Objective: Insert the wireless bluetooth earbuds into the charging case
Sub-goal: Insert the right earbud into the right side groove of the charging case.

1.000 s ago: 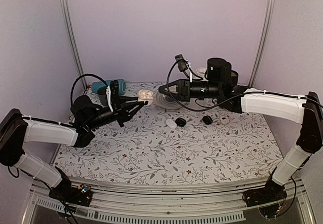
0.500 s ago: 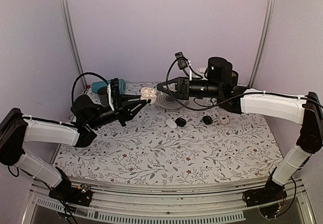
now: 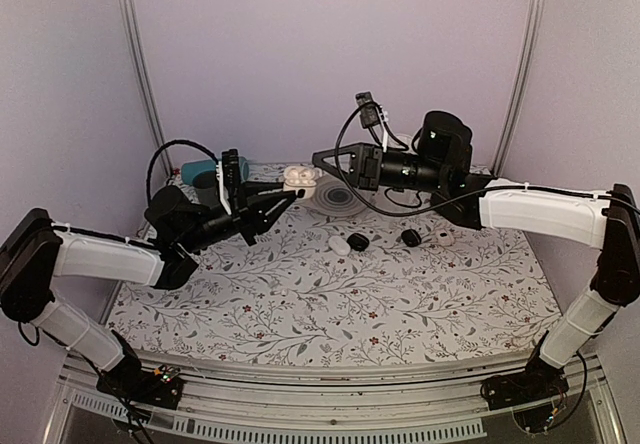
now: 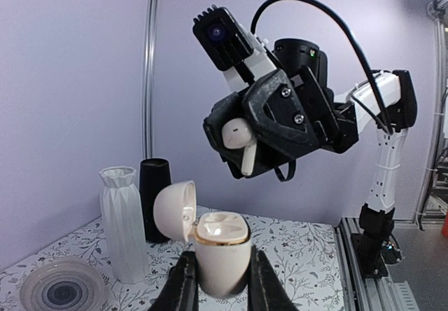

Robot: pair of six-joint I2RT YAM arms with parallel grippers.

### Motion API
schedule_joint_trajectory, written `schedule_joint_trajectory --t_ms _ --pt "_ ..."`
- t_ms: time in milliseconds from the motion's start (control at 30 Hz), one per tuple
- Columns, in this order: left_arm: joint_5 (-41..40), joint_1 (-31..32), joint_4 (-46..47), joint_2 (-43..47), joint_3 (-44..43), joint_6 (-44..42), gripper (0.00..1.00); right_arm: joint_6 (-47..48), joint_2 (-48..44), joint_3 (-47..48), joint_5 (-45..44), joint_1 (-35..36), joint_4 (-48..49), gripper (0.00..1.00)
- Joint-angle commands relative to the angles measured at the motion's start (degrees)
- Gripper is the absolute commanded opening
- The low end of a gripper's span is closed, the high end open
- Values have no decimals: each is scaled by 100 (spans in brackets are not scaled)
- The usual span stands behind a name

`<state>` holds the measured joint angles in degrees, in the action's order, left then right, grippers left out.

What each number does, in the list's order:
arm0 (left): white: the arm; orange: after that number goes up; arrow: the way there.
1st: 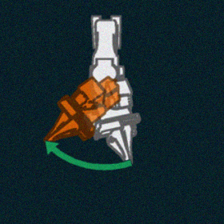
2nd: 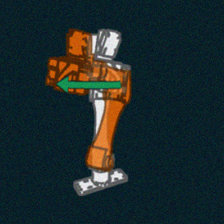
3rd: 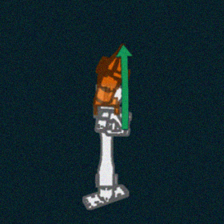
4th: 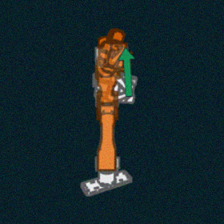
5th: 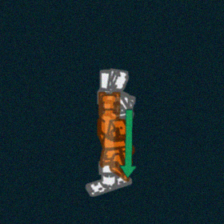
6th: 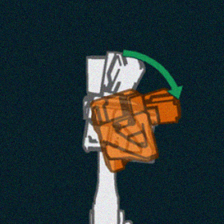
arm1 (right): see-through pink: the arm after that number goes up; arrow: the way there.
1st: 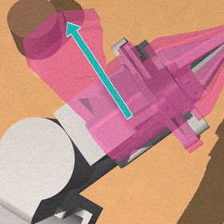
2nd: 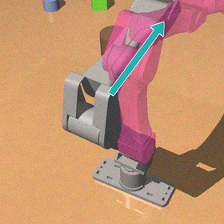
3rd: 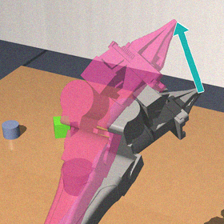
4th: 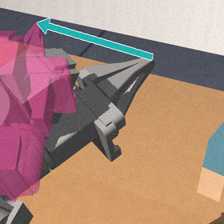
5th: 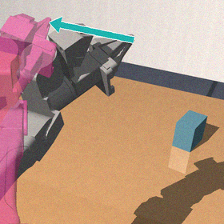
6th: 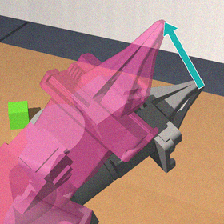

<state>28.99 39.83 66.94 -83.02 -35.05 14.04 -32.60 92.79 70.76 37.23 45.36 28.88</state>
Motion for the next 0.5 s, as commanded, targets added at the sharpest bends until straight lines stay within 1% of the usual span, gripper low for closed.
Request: schedule_joint_trajectory --t_ms 0,267,467 --pt "152 72 189 -53 -225 350 0 -21 -240 -91 292 30 410 17" --pt "658 65 -334 30 -462 654 0 102 -195 -80 814 41 688 17" --pt "1038 67 -485 76 -565 885 0 189 -145 -63 1009 61 749 18"
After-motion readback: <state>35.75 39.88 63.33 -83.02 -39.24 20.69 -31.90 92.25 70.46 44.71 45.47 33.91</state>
